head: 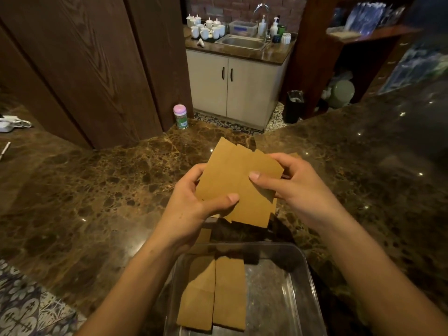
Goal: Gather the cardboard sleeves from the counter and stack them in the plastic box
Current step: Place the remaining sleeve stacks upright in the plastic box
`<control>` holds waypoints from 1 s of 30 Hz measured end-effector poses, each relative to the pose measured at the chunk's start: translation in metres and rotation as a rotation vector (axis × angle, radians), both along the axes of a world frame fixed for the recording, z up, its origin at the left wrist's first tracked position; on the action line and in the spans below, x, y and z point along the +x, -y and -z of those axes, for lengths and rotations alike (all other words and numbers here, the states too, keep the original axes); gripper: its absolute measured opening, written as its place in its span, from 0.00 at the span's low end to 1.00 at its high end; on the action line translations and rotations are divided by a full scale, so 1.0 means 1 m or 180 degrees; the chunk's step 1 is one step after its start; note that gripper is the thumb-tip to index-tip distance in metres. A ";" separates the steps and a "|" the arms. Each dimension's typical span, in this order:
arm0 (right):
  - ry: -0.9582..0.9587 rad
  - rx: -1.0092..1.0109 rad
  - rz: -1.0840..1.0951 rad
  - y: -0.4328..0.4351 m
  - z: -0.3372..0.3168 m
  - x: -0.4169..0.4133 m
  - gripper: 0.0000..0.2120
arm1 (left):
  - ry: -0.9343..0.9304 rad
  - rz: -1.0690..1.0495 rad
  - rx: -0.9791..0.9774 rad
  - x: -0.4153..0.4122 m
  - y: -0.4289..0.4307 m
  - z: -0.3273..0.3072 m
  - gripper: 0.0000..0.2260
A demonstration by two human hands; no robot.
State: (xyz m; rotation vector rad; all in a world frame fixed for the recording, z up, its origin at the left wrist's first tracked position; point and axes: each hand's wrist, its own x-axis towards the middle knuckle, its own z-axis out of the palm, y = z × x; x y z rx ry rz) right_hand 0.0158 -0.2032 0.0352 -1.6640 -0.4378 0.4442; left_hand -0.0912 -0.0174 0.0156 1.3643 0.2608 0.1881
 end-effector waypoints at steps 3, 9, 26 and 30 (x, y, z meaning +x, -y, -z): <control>-0.0052 -0.0054 -0.0005 0.004 0.000 0.000 0.14 | -0.0128 -0.0045 -0.0150 0.001 0.005 -0.002 0.12; -0.0191 0.0054 0.0112 0.025 -0.006 0.006 0.16 | -0.0032 -0.0226 -0.0222 -0.002 -0.004 0.006 0.12; -0.0367 0.0092 -0.0194 0.038 -0.008 0.011 0.24 | -0.0513 0.0803 -0.2368 -0.003 -0.006 0.004 0.30; -0.0347 0.0049 -0.0262 0.039 -0.012 0.011 0.24 | -0.0624 0.0418 -0.2059 -0.002 0.004 -0.001 0.22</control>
